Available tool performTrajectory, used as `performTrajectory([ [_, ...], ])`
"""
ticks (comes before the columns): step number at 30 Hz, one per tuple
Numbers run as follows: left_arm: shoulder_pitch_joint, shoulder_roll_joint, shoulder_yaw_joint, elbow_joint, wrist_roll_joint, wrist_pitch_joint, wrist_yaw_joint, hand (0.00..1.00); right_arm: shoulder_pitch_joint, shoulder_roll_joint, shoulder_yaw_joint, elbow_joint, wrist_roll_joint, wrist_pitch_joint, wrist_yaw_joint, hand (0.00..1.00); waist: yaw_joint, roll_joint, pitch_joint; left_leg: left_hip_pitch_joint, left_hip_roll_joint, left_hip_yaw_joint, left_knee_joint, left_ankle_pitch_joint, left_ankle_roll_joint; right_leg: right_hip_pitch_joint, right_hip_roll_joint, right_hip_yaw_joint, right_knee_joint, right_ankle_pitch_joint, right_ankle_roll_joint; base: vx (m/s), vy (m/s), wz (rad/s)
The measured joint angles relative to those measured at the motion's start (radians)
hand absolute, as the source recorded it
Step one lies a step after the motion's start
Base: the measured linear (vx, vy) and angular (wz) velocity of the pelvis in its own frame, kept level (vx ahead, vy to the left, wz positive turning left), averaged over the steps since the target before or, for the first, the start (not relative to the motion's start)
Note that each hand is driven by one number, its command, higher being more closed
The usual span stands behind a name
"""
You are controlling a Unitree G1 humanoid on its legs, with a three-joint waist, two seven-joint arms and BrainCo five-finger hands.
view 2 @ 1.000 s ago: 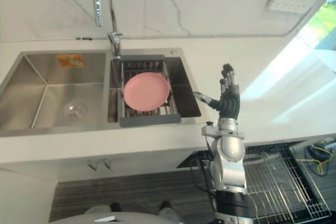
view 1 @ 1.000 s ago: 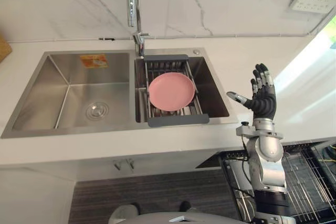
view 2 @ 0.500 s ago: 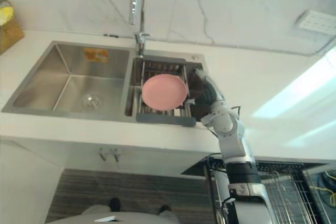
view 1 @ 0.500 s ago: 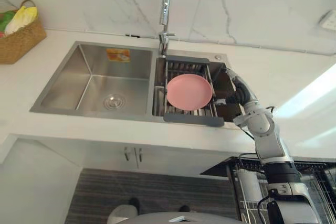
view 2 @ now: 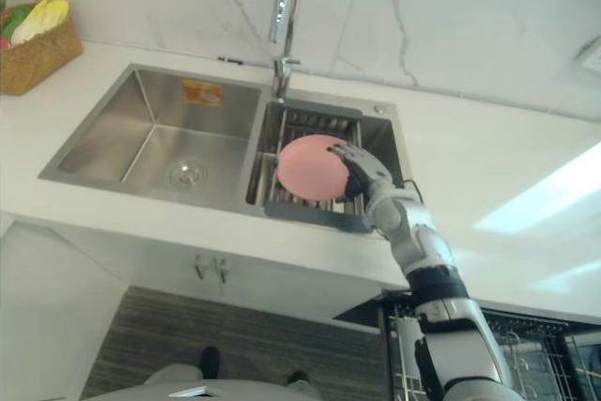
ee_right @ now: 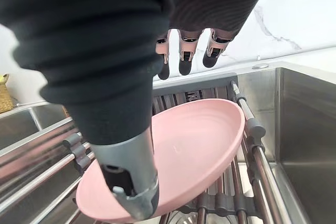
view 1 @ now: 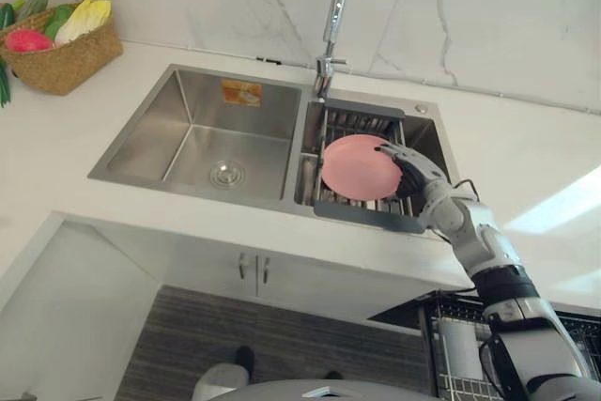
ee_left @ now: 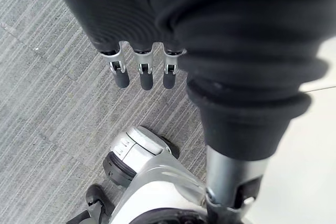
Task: Walk over to the sink, pick up the cup, carry it to the dishwasher, place the cup inside the dishwasher, then close the dishwasher door
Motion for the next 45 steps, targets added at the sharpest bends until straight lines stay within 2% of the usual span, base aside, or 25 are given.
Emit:
performTrajectory([
  [8, 0.0, 0.003, -0.023, -0.004, 0.007, 0.003, 0.0, 0.0, -0.034, -0.005, 0.014, 0.093, -0.112, 0.024, -0.079, 0.0, 0.003, 0.001, 0.001, -0.009, -0.005, -0.018, -0.006, 0.007, -0.003, 0.003, -0.004, -0.021, 0.001, -0.001, -0.005, -0.05, 0.0, 0.06],
  [26, -0.001, 0.022, -0.069, -0.019, 0.008, 0.009, -0.007, 0.0, -0.062, -0.016, 0.136, 0.26, -0.242, 0.019, -0.087, 0.0, 0.029, 0.018, 0.024, 0.001, -0.007, -0.047, -0.007, 0.011, -0.004, 0.037, -0.003, -0.049, 0.0, -0.003, -0.002, 0.0, 0.001, 0.06],
  [31, -0.001, 0.032, -0.104, -0.017, 0.008, 0.009, -0.007, 0.0, -0.062, -0.019, 0.137, 0.284, -0.311, 0.03, -0.159, 0.0, 0.036, 0.024, 0.03, 0.001, -0.007, -0.047, -0.007, 0.011, -0.005, 0.037, -0.004, -0.049, 0.0, -0.011, -0.009, 0.0, 0.0, 0.0],
  [36, -0.001, 0.034, -0.106, -0.016, 0.008, 0.008, -0.007, 0.0, -0.063, -0.024, 0.16, 0.296, -0.352, 0.033, -0.195, 0.0, 0.044, 0.023, 0.032, 0.002, -0.008, -0.051, -0.008, 0.014, -0.006, 0.04, -0.004, -0.051, 0.002, -0.011, -0.01, 0.0, 0.0, 0.0],
  [44, 0.001, 0.041, -0.144, 0.009, 0.009, 0.006, -0.007, 0.0, -0.09, -0.026, 0.173, 0.355, -0.372, 0.043, -0.282, 0.0, 0.048, 0.022, 0.046, 0.01, -0.012, -0.053, -0.008, 0.014, -0.007, 0.05, -0.005, -0.051, 0.004, -0.02, -0.002, 0.0, 0.0, 0.0],
  [45, 0.001, 0.041, -0.144, 0.012, 0.009, 0.005, -0.007, 0.0, -0.089, -0.026, 0.173, 0.356, -0.373, 0.043, -0.291, 1.0, 0.049, 0.021, 0.047, 0.01, -0.012, -0.053, -0.008, 0.014, -0.007, 0.05, -0.005, -0.051, 0.004, -0.02, -0.002, 0.0, 0.0, 0.0],
])
